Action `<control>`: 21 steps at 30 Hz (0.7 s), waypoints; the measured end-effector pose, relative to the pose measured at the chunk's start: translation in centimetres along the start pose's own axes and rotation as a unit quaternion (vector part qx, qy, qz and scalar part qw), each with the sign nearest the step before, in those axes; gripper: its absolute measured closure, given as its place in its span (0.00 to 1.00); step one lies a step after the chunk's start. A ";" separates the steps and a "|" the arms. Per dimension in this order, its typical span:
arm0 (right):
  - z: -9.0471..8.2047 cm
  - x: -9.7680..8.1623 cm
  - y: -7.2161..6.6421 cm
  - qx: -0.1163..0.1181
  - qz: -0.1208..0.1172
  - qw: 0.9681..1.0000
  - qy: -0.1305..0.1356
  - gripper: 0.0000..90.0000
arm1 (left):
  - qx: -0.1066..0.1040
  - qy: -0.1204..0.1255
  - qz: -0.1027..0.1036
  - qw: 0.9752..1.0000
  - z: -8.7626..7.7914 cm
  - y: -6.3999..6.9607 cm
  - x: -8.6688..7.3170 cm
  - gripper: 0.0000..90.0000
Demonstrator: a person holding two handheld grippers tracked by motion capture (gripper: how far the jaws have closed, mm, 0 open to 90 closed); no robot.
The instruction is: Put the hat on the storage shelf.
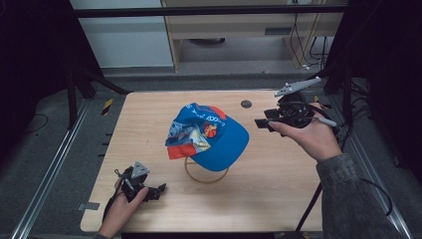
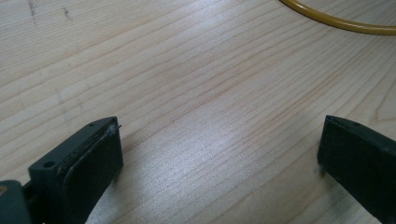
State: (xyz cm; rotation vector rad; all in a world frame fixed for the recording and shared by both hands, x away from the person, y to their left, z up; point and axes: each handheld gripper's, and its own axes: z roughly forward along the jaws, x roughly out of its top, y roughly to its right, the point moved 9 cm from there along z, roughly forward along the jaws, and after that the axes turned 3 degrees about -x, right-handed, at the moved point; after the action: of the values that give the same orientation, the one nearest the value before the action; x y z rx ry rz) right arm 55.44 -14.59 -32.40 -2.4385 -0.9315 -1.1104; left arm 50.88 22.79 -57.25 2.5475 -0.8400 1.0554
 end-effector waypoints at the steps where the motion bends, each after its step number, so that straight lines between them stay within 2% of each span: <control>1: 0.0 -0.2 0.2 -0.001 0.000 1.000 0.000 0.57 | 0.000 0.000 0.000 1.000 0.0 0.0 0.0 0.00; 11: 0.0 -1.9 1.4 -0.020 0.011 1.000 -0.006 0.55 | 0.000 0.000 0.000 1.000 0.0 0.0 0.0 0.00; 21: 0.2 -3.4 2.1 -0.022 0.022 0.999 -0.011 0.53 | 0.000 -0.001 0.000 1.000 0.0 0.0 0.0 0.00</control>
State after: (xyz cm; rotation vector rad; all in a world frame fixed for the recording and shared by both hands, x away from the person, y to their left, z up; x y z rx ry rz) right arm 55.28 -17.49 -35.16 -2.4989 -0.8644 -1.1027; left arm 50.87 22.79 -57.25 2.5491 -0.8394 1.0542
